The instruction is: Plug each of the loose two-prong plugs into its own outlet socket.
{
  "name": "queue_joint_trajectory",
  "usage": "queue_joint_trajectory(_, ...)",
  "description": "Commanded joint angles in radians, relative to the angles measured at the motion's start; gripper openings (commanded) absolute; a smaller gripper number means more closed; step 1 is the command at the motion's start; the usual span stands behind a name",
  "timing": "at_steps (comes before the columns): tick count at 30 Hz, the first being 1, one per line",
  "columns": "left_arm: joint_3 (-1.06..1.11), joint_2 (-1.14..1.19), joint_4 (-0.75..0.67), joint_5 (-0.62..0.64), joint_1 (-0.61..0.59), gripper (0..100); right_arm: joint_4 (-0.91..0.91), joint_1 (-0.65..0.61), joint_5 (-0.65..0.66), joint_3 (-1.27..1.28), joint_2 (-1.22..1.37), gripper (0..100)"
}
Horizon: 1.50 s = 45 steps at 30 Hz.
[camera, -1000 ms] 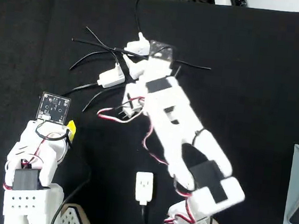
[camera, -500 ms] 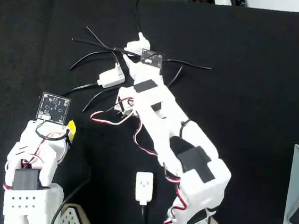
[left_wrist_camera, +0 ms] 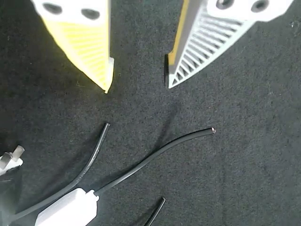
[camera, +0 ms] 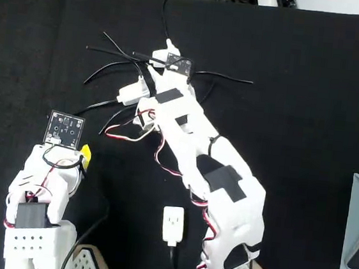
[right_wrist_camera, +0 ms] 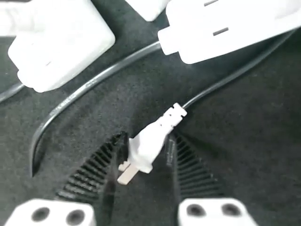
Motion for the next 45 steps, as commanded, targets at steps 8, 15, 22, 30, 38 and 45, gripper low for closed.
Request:
queue_joint_trajectory(8, -0.004, -0.011, -0.009, 0.011, -0.012, 19, 0.133, 0.028, 0.003, 0.002, -0.130, 1.1)
queue_joint_trajectory(15, -0.004, -0.011, -0.009, 0.011, -0.008, 19, 0.342, 0.083, 0.118, 0.005, -0.311, 1.1)
queue_joint_trajectory(22, -0.004, -0.011, -0.008, 0.011, -0.008, 19, 0.411, 0.184, 0.473, 0.102, -0.409, 1.1)
queue_joint_trajectory(30, 0.004, -0.011, -0.009, 0.009, -0.004, 19, 0.319, 0.295, 0.750, 0.240, -0.303, 1.5)
queue_joint_trajectory(38, 0.005, -0.011, -0.009, 0.009, -0.004, 19, 0.342, 0.299, 0.735, 0.177, -0.165, 2.5)
queue_joint_trajectory(45, 0.005, -0.011, -0.009, 0.009, -0.004, 19, 0.457, 0.299, 0.743, 0.101, -0.157, 7.7)
